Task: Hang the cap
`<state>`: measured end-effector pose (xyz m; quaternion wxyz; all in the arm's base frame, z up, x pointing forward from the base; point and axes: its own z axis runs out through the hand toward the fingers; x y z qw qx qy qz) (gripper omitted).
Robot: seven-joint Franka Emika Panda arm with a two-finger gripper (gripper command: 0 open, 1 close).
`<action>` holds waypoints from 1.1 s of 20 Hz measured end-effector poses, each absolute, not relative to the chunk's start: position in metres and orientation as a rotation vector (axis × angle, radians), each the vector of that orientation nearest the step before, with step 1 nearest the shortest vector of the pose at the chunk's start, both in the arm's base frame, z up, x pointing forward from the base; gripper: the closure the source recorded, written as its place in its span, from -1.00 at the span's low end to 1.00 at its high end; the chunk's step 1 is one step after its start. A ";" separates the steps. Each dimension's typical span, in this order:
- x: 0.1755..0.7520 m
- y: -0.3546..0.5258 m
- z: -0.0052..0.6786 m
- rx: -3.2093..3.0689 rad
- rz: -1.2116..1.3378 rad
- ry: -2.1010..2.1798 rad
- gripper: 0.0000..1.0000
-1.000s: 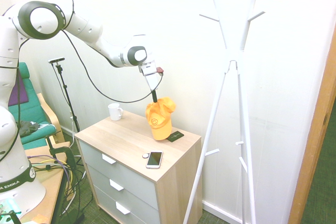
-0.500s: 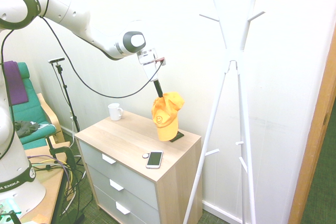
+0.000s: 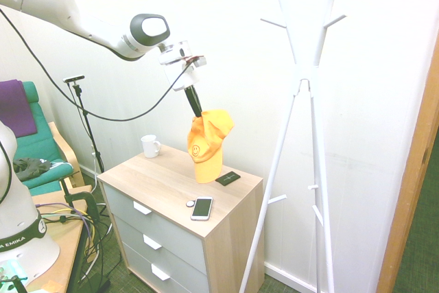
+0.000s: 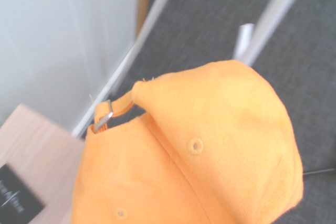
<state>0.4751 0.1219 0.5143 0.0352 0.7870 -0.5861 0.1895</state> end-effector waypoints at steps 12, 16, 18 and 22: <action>0.470 0.042 0.590 2.401 0.703 -1.803 1.00; 0.482 0.020 0.619 2.446 0.736 -1.773 1.00; 0.487 0.009 0.633 2.468 0.747 -1.765 1.00; 0.490 0.006 0.651 2.513 0.766 -1.731 1.00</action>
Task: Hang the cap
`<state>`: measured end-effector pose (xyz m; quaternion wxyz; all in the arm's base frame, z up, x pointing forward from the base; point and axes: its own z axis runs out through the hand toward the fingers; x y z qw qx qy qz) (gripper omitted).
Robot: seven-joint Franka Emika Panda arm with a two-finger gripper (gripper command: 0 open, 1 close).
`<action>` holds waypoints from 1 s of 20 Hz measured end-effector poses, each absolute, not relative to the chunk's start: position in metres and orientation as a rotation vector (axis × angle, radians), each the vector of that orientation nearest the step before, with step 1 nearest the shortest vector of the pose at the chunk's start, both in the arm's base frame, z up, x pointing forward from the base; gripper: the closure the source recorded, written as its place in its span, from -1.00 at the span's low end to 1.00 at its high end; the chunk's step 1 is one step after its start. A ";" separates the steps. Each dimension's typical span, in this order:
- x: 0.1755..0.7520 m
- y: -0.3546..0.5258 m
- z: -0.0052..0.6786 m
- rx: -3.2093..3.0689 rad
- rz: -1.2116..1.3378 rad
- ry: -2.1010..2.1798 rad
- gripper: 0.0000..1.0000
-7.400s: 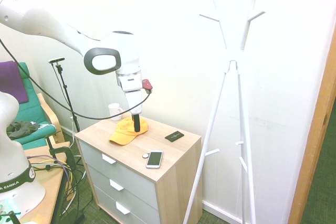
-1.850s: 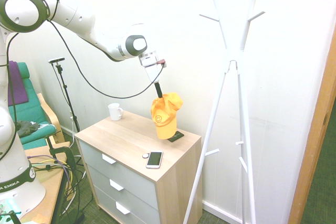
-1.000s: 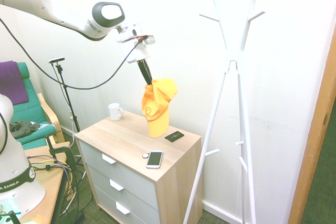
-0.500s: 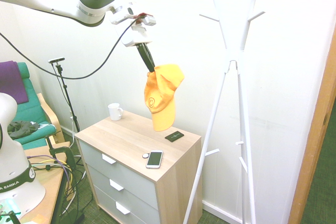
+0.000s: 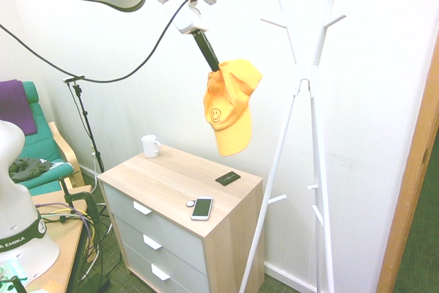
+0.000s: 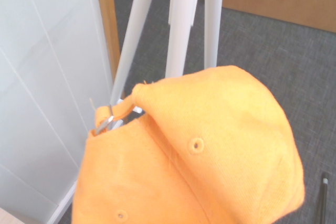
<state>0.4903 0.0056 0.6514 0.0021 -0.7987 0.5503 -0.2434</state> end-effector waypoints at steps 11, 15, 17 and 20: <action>0.483 0.033 0.702 -2.504 -0.822 1.665 1.00; 0.480 0.033 0.722 -2.493 -0.849 1.649 1.00; 0.478 0.033 0.738 -2.489 -0.867 1.636 1.00; 0.476 0.034 0.761 -2.480 -0.892 1.620 1.00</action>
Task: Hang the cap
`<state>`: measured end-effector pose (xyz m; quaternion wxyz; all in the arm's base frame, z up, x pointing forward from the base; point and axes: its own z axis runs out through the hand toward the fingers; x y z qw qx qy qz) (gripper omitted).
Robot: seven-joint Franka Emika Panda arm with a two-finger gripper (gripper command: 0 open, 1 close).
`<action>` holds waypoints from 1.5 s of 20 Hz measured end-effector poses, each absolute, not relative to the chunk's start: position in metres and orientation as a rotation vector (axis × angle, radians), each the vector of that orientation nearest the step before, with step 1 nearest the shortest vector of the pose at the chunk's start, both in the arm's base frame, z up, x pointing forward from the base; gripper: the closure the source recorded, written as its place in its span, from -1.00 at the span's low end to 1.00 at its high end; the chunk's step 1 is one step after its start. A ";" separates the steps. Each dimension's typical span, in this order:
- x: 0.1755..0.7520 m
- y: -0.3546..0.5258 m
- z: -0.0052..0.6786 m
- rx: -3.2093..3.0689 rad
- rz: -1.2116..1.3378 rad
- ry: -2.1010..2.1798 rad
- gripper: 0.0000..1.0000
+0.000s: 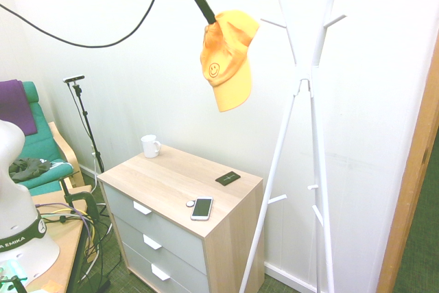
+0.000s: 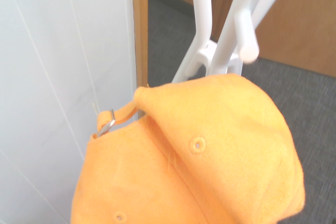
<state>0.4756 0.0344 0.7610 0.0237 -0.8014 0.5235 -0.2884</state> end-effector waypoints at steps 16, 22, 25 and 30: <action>0.553 -0.015 0.763 -2.519 -0.856 1.624 1.00; 0.573 -0.011 0.733 -2.548 -0.781 1.620 1.00; 0.577 -0.011 0.717 -2.559 -0.750 1.619 1.00; 0.583 -0.017 0.690 -2.562 -0.702 1.628 1.00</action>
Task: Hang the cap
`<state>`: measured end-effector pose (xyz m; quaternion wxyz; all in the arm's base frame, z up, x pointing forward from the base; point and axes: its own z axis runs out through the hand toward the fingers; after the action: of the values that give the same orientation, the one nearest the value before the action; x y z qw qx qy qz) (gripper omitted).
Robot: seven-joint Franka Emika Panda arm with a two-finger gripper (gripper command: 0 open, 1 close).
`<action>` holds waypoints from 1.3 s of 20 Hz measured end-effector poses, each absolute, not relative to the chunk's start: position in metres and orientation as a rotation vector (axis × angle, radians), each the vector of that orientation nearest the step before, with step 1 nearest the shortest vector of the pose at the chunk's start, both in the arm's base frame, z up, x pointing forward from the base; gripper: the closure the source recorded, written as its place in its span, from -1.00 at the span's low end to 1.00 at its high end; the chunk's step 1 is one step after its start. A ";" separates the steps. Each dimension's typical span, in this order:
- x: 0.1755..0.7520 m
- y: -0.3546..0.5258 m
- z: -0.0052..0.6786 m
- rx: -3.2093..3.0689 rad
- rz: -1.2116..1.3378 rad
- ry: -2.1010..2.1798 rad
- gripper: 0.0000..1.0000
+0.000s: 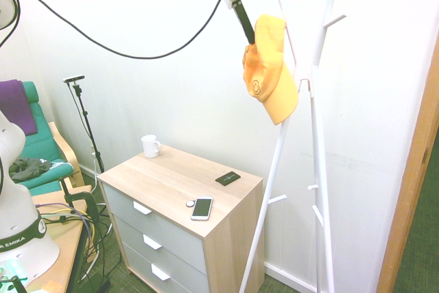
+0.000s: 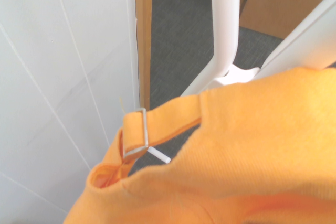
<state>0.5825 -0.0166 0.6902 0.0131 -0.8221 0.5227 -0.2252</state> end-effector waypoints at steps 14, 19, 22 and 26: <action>0.582 -0.026 0.675 -2.537 -0.653 1.642 -1.00; 0.583 -0.024 0.669 -2.546 -0.642 1.639 -1.00; 0.584 -0.024 0.666 -2.544 -0.647 1.635 -1.00; 0.585 -0.023 0.664 -2.545 -0.638 1.634 -1.00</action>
<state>0.5845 -0.0232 0.6637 0.0253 -0.8230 0.5285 -0.2064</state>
